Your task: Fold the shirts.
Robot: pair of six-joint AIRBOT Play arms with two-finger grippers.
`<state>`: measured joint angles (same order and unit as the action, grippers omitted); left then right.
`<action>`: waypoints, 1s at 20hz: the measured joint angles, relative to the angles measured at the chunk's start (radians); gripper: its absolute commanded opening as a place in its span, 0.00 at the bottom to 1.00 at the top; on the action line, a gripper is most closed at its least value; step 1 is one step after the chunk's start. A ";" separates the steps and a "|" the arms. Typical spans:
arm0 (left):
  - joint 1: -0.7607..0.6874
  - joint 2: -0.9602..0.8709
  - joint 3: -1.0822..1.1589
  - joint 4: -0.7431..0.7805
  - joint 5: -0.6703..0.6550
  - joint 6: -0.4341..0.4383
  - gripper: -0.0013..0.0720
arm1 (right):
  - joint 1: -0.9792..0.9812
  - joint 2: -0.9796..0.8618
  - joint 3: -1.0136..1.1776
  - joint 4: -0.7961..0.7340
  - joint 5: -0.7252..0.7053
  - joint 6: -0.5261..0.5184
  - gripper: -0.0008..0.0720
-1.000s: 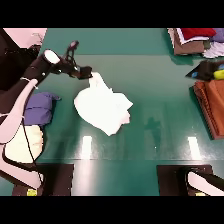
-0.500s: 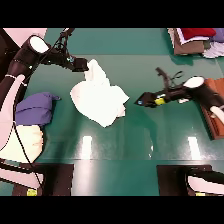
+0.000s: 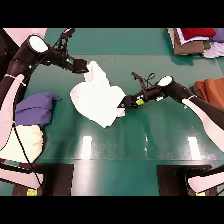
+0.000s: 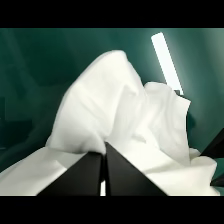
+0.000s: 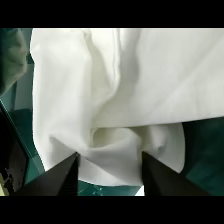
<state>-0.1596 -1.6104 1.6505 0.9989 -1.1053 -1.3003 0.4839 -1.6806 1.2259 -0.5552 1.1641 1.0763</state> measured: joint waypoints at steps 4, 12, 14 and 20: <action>0.002 0.010 0.000 0.003 -0.002 -0.003 0.05 | 0.000 -0.013 0.016 0.002 0.010 -0.003 0.04; 0.101 0.270 0.053 0.018 0.112 -0.031 0.05 | -0.200 0.232 0.123 -0.113 0.063 0.098 0.04; 0.123 0.355 0.076 0.024 0.133 -0.030 0.05 | -0.251 0.311 0.211 -0.200 0.088 0.139 0.04; 0.142 0.552 0.157 0.042 0.190 -0.013 0.05 | -0.324 0.477 0.494 -0.417 0.148 0.218 0.04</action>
<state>-0.0174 -1.0584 1.8072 1.0412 -0.9150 -1.3136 0.1596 -1.2037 1.7199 -0.9718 1.3117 1.2942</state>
